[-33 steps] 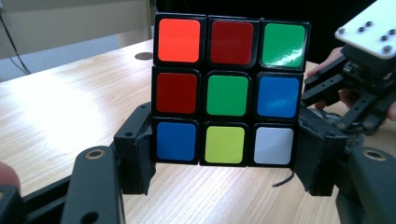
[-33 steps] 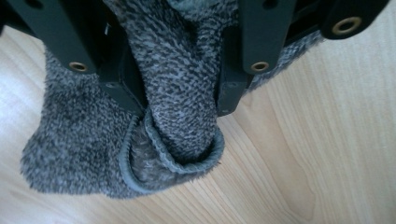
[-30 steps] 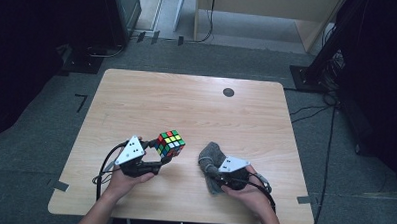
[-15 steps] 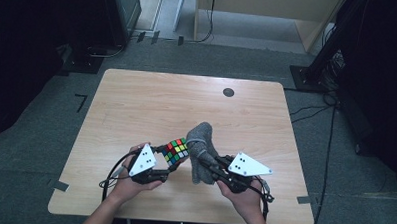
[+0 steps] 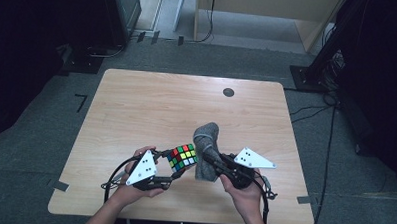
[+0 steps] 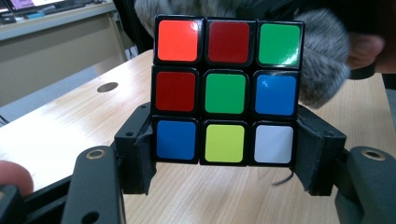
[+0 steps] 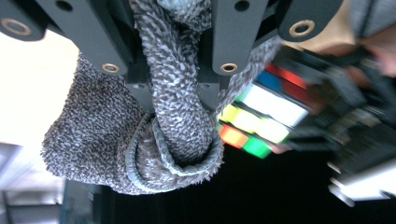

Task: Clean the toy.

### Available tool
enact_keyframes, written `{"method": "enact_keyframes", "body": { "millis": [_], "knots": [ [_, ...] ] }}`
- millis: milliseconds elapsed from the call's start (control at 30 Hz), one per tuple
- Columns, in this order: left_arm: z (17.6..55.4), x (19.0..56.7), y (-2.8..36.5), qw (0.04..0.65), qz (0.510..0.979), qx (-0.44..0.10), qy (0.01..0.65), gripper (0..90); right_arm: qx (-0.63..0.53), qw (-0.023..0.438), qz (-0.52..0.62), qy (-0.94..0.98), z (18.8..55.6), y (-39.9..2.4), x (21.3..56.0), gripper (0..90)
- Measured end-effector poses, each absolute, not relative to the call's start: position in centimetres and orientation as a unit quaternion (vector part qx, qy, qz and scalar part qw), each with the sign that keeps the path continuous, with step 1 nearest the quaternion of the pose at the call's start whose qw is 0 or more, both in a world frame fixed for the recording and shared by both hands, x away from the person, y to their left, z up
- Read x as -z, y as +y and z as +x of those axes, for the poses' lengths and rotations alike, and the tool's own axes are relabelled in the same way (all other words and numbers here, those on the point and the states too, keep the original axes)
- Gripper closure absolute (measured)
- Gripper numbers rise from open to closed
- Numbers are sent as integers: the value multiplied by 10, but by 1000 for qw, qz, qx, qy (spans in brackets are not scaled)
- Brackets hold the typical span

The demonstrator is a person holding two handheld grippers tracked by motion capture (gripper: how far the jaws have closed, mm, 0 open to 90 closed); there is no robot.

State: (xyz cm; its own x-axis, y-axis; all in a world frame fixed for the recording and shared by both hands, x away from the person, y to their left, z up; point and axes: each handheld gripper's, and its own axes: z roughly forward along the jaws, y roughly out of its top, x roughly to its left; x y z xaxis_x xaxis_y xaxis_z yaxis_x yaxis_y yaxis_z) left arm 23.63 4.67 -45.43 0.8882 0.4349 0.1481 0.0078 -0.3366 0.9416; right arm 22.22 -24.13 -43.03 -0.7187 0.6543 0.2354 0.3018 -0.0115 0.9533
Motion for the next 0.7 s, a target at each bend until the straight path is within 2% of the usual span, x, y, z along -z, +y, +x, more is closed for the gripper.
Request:
{"method": "enact_keyframes", "body": {
  "millis": [100,200,367,467,600,700],
  "knots": [
    [234,456,42,553,800,-192,134,344,-648,127,297,689,212,-226,418,755],
    [232,453,42,559,795,-194,132,344,-628,141,279,712,208,-216,415,749],
    [235,451,50,575,783,-191,142,344,-589,171,359,704,224,-240,433,752],
    [237,451,50,570,787,-192,142,344,-617,163,363,679,222,-248,427,751],
    [235,455,44,563,795,-184,131,344,-650,155,302,680,207,-229,408,748],
    [231,453,42,567,794,-183,123,344,-637,146,285,702,205,-216,409,745]
  ]
}}
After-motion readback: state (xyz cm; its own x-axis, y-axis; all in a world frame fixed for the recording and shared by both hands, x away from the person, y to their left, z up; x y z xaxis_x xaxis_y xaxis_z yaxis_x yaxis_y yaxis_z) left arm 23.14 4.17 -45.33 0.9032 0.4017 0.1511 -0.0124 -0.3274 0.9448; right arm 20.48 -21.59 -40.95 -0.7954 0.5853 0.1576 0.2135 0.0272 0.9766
